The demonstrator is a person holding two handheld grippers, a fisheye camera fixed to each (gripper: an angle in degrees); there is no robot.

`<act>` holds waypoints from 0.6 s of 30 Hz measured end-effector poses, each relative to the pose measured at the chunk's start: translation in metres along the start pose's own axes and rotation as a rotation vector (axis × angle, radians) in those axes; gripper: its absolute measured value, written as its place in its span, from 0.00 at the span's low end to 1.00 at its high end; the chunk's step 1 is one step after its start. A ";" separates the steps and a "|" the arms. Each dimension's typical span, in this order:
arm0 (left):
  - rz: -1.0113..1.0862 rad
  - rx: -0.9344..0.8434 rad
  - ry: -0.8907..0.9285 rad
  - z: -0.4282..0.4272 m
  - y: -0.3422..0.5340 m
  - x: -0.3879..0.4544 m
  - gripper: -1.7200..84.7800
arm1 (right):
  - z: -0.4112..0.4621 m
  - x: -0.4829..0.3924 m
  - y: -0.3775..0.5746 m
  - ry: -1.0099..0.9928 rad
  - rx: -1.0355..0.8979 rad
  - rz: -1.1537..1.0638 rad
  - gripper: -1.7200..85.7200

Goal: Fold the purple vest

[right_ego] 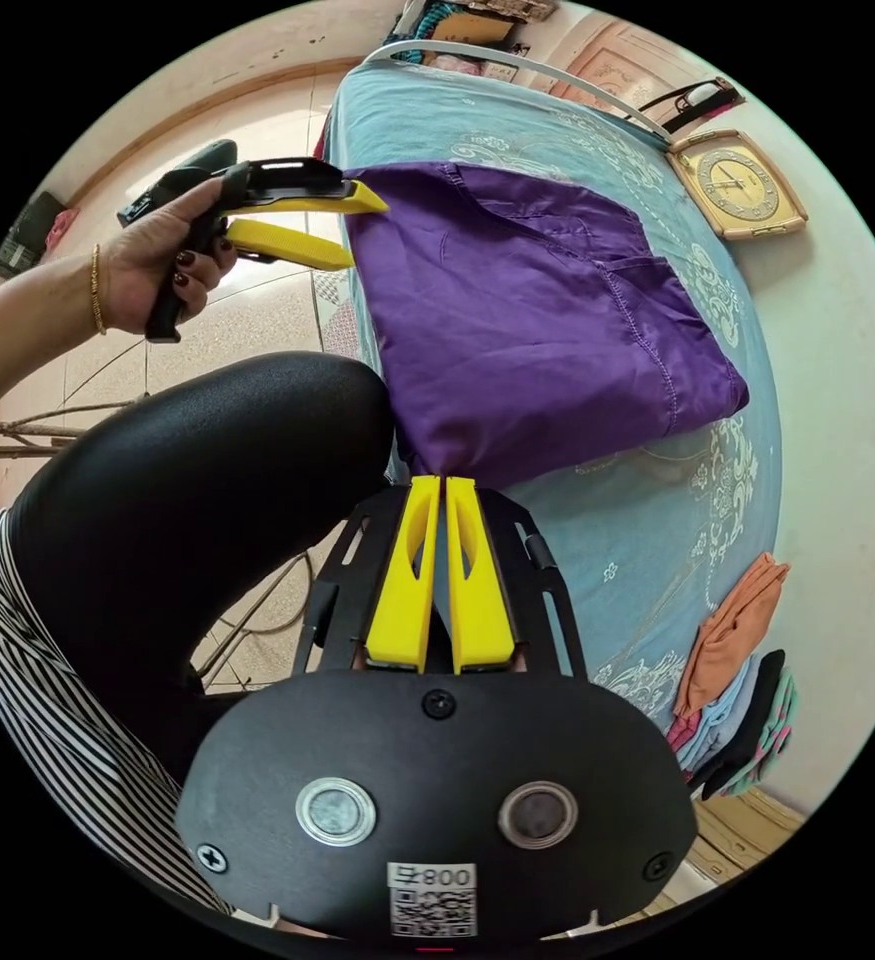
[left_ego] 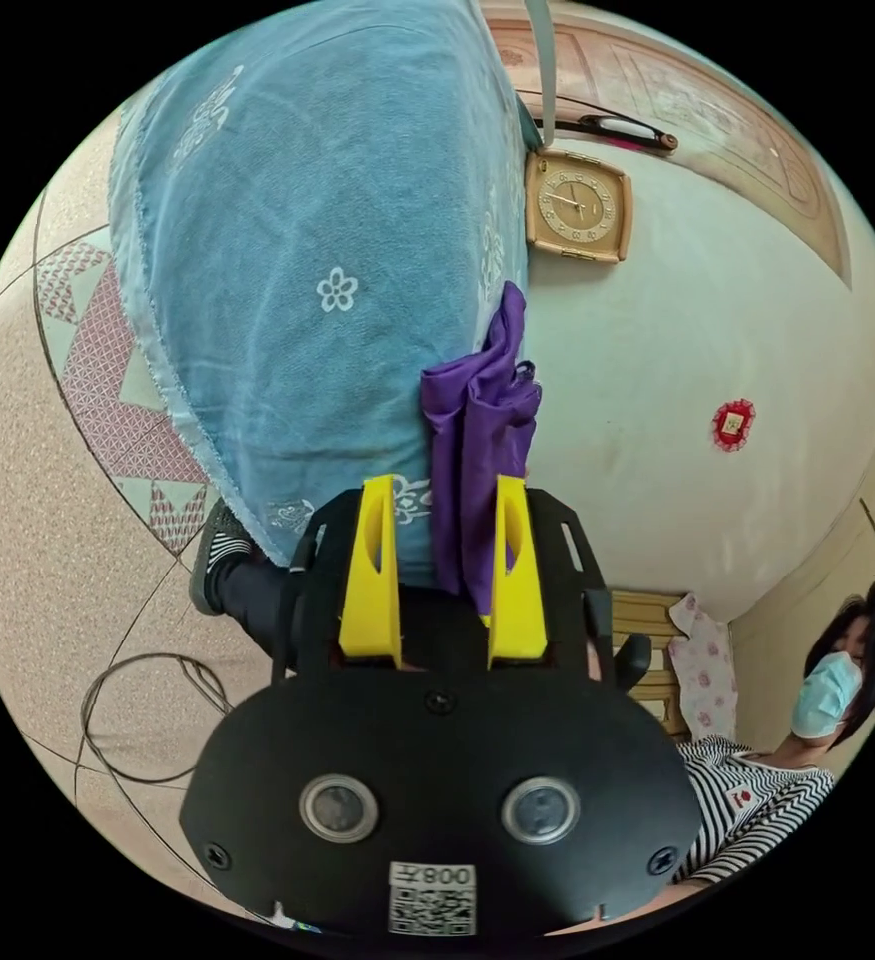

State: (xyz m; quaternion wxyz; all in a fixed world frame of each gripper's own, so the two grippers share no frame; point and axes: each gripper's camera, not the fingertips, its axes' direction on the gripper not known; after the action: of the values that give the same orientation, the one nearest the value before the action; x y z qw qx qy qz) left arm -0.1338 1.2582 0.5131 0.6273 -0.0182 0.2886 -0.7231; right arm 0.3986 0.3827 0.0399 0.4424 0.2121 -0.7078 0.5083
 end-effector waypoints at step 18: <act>0.018 0.008 0.123 -0.012 0.010 0.015 0.04 | 0.236 0.183 0.190 -1.071 0.270 0.728 0.13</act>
State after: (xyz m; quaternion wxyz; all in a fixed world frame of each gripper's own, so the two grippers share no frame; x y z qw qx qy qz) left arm -0.1324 1.2490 0.4936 0.6149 0.0313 0.3239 -0.7184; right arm 0.0642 0.2711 0.0712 -0.2013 0.2364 -0.7863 0.5341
